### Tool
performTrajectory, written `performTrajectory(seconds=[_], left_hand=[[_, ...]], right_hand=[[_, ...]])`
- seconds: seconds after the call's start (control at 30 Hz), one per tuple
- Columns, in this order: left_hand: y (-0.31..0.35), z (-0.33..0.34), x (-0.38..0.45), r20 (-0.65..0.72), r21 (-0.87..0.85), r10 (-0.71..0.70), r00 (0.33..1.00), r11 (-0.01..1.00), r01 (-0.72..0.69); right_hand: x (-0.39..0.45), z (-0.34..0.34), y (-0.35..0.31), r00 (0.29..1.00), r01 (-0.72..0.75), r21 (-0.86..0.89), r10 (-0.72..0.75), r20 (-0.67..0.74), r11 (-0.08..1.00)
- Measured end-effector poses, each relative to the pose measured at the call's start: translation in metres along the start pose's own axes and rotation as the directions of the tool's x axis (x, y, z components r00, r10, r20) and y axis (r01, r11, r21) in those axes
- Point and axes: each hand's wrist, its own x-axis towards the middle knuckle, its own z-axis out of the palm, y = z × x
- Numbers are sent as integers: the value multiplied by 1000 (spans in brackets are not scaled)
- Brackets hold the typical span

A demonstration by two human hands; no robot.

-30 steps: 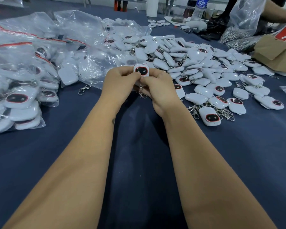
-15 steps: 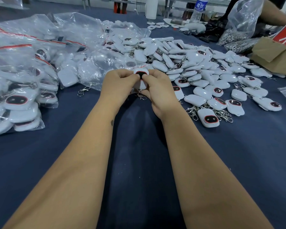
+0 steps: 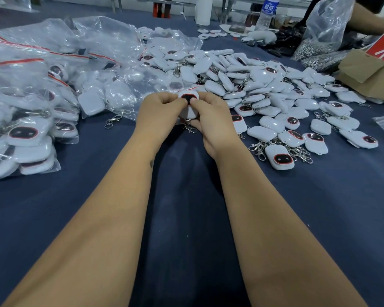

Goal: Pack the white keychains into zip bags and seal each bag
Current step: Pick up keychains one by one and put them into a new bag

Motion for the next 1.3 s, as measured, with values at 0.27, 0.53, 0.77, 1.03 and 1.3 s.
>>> performTrajectory(seconds=[0.27,0.53,0.77,1.03,1.3], left_hand=[[0,0,1,-3,1,10,1000,1000,-10],[1,1,0,-8,28,24,1000,999,-24],[1,1,1,-39,35,63,997,997,-61],[-4,-1,6,-193,104,124,973,989,-106],[-6,-3,5,-196,384,173,965,919,-87]], right_hand=[[0,-2,-1,999,12,57,-14,37,998],[2,-2,0,999,1,56,-3,42,998],[2,2,1,999,13,30,-14,29,999],[-7,4,-4,923,320,-163,-346,-170,933],[-7,-3,-18,931,278,235,-202,-303,931]])
